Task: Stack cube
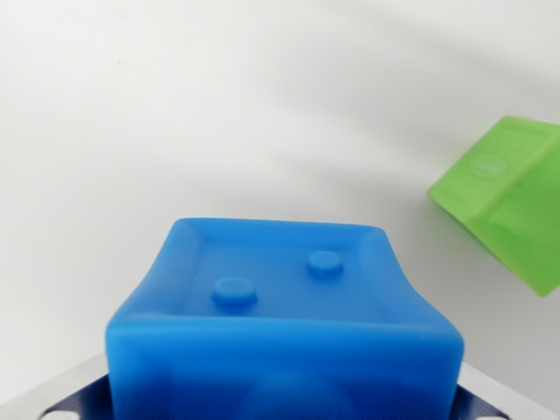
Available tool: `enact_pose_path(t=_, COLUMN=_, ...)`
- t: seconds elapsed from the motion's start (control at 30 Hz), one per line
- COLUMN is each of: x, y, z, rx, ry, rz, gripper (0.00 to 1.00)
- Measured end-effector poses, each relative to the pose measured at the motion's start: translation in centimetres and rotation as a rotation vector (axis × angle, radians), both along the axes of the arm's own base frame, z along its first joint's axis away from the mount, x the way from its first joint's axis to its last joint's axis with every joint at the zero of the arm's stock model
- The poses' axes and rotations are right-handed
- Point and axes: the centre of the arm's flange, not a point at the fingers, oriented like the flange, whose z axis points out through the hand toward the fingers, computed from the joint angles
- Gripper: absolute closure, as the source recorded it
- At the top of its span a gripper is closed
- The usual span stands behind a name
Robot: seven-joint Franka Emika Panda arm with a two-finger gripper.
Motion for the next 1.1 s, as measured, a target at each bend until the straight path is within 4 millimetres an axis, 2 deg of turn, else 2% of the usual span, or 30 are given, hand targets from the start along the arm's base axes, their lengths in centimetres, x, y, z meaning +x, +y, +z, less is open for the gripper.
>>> enact_pose_path(t=1.1, x=2.1, y=-4.7, z=0.1, rx=0.000, ry=0.000, rz=-0.318, gripper=1.00)
